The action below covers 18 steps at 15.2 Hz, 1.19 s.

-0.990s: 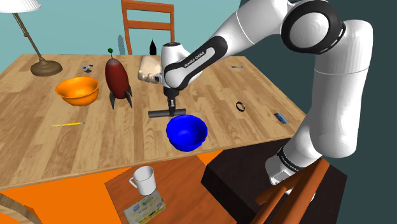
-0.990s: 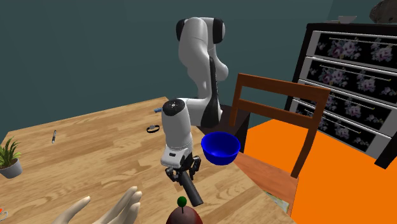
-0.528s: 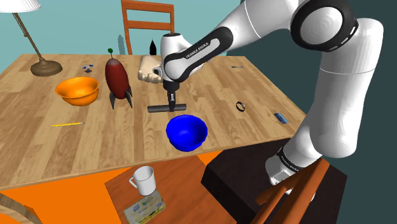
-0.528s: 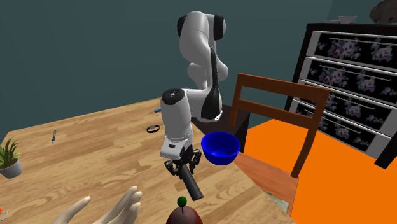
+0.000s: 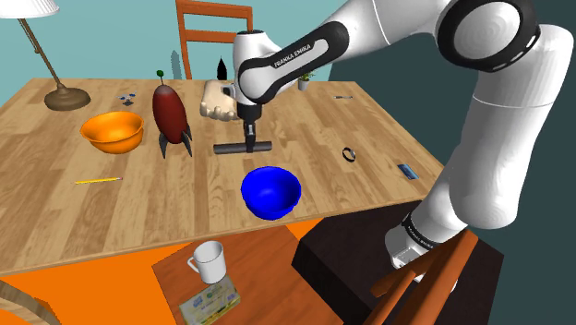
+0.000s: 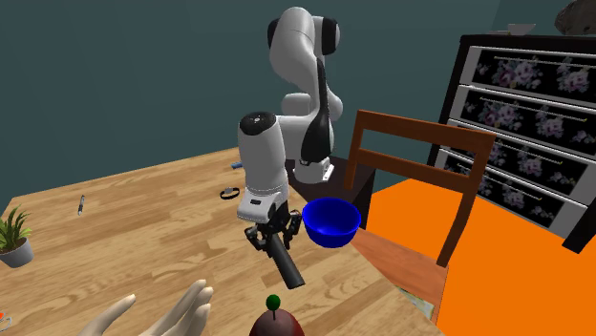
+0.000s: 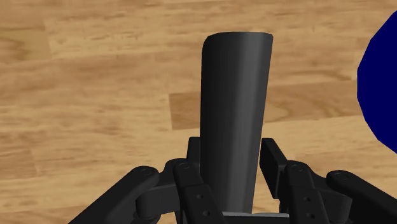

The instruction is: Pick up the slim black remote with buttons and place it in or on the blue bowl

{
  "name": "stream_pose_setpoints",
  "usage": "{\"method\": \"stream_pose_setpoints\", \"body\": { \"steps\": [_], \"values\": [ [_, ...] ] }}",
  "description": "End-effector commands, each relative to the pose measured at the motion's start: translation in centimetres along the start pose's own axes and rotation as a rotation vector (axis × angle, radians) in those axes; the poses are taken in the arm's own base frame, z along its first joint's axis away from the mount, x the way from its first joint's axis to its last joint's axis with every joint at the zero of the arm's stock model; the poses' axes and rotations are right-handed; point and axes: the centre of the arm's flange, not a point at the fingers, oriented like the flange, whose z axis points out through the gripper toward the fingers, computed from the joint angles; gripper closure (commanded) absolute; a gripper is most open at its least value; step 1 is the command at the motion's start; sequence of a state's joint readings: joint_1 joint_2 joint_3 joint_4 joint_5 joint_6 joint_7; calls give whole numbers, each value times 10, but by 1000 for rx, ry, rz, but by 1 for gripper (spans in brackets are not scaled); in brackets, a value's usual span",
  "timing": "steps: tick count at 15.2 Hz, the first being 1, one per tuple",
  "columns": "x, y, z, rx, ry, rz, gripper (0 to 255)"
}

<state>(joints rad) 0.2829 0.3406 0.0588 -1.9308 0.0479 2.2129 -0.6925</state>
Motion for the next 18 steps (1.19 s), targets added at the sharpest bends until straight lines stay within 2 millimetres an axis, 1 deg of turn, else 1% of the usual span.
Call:
{"method": "stream_pose_setpoints", "body": {
  "steps": [1, 15, 18],
  "values": [
    [1, -1, -11, 0, 0, 0, 255],
    [0, -7, -83, 0, 0, 0, 255],
    [-13, -44, -78, 0, 0, 0, 255]
  ]
}}
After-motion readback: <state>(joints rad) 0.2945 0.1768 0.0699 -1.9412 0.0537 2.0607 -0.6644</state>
